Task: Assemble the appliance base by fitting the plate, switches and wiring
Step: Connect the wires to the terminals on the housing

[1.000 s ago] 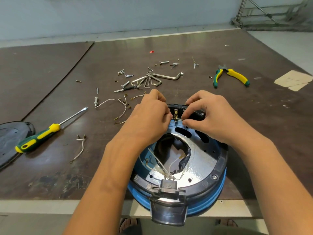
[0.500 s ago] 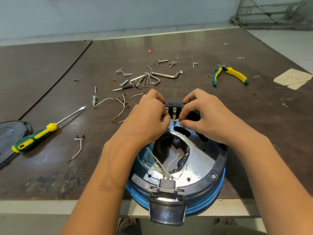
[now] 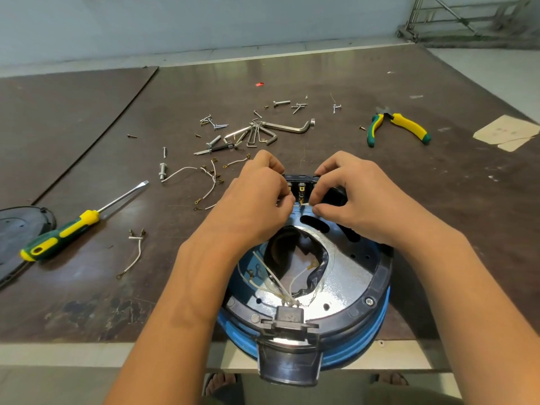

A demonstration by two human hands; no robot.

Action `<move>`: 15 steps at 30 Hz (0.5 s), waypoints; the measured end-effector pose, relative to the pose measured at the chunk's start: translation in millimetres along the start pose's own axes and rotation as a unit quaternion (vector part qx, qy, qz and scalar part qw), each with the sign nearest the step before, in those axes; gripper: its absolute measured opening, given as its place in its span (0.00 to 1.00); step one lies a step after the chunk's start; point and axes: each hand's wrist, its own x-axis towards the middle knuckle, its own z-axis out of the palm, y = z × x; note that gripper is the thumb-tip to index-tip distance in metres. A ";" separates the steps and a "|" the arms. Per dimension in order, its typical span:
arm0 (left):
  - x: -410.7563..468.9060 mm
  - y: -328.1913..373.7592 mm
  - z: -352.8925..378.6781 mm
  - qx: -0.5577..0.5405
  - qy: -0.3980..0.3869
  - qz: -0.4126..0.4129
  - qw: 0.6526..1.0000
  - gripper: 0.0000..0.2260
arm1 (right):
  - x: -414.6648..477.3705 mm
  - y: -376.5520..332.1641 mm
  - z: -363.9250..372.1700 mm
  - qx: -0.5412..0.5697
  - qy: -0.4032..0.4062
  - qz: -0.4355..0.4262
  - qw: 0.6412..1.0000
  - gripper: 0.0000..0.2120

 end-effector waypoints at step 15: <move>1.0 -0.2 0.5 -0.004 0.003 0.010 1.000 0.07 | 0.5 3.0 1.9 0.012 0.008 -0.004 1.000 0.08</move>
